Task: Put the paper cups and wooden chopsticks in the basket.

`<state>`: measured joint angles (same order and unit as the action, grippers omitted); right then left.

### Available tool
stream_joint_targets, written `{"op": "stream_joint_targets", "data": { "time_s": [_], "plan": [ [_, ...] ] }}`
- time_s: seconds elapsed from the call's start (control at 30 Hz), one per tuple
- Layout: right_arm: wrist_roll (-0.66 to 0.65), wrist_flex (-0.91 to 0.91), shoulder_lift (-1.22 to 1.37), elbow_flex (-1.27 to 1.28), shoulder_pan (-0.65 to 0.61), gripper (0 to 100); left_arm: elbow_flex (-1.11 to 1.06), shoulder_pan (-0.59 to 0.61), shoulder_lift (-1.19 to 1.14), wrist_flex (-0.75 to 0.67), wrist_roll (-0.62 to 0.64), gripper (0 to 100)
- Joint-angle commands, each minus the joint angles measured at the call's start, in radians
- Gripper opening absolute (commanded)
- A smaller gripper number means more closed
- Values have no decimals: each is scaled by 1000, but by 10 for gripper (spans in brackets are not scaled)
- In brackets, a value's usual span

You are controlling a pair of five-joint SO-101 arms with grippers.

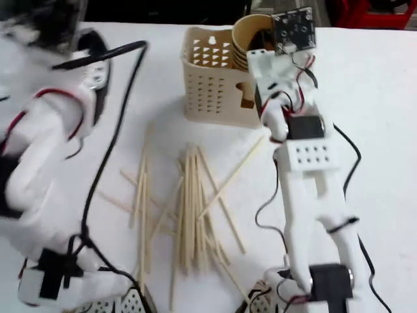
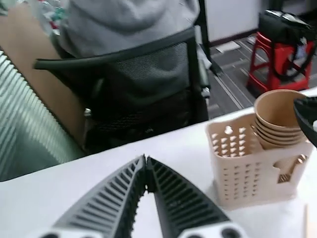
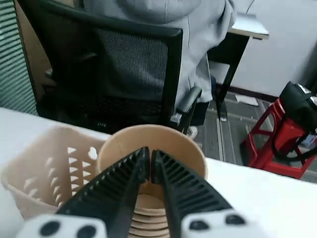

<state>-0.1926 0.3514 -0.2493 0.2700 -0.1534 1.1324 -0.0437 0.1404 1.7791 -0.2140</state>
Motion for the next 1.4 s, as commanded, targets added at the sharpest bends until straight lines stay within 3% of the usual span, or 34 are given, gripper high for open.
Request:
{"op": "stream_joint_targets", "data": {
  "time_s": [0.0,0.57,0.87,1.07,1.37],
  "plan": [
    [-12,-28,45,-55,8,19,28,67,76,8,0,23],
    [-14,24,21,74,39,18,-555,101,417,-57,-2,23],
    [-14,51,-147,2,35,18,-1094,101,723,-315,-8,23],
    [-14,288,-318,-110,-33,18,-1428,102,895,-463,-8,23],
    [-14,694,-414,-115,-166,18,-1823,119,1095,-580,-9,25]
  ]
}}
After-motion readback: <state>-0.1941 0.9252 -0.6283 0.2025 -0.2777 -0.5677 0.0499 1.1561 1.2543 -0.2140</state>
